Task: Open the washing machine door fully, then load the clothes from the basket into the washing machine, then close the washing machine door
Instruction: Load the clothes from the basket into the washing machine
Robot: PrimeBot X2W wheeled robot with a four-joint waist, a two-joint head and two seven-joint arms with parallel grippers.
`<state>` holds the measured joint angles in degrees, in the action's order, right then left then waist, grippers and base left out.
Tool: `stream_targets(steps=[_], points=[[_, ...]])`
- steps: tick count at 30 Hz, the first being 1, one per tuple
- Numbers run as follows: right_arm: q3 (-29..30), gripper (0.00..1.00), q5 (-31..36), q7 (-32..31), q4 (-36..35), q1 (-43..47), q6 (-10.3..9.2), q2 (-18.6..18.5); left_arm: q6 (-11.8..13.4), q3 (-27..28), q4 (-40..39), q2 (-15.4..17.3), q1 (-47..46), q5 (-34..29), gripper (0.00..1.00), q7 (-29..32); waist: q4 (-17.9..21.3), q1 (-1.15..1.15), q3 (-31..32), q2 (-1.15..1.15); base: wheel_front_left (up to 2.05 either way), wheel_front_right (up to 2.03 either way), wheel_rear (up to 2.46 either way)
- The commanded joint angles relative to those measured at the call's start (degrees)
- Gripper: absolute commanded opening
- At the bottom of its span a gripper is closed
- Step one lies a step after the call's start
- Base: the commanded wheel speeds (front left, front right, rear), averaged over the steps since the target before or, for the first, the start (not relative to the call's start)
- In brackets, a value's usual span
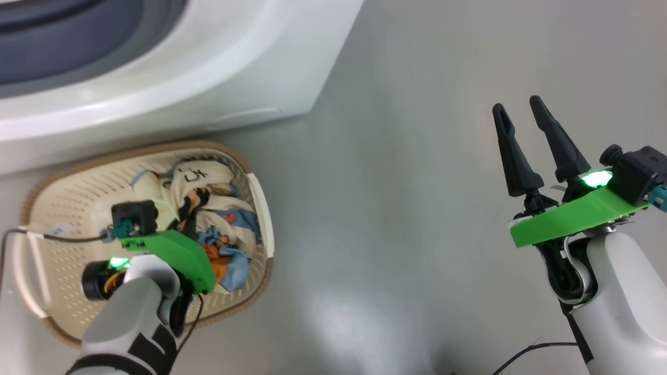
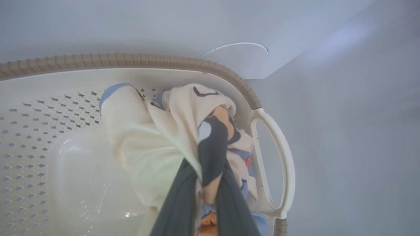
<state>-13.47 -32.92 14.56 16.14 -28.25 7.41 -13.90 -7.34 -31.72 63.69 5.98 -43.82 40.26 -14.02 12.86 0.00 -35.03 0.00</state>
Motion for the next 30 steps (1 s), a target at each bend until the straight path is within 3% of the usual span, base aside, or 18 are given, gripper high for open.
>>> stream_targets(steps=[1, 7, 16, 30], points=[[-0.64, 1.0, 0.0, 0.44, -0.95, 2.65, 0.08, -0.69, -0.13, 0.53, -1.98, 1.54, 2.23, 0.48, 0.0, -0.78, -2.73, 0.0, 5.33, 0.0, 0.0, 0.0, 0.0], [-0.32, 1.0, 0.24, 0.44, 0.16, 4.79, 0.08, -1.16, -0.14, 2.24, -9.83, 2.75, 6.28, 1.05, 0.0, -0.95, -4.81, 0.0, 10.64, 0.0, 0.0, 0.0, 0.0], [0.16, 1.0, 0.81, 0.44, 1.39, 8.27, 0.08, -1.63, -0.03, 7.54, -22.3, 3.38, 14.44, -3.39, 0.0, -0.96, -7.59, 0.0, 17.84, 0.0, 0.0, 0.0, 0.0], [0.08, 1.0, 0.91, 0.44, 3.44, 13.07, 0.08, -1.93, 2.49, 15.05, -41.0, 3.21, 25.59, -9.71, 0.0, -0.97, -9.21, 0.0, 26.51, 0.0, 0.0, 0.0, 0.0]])
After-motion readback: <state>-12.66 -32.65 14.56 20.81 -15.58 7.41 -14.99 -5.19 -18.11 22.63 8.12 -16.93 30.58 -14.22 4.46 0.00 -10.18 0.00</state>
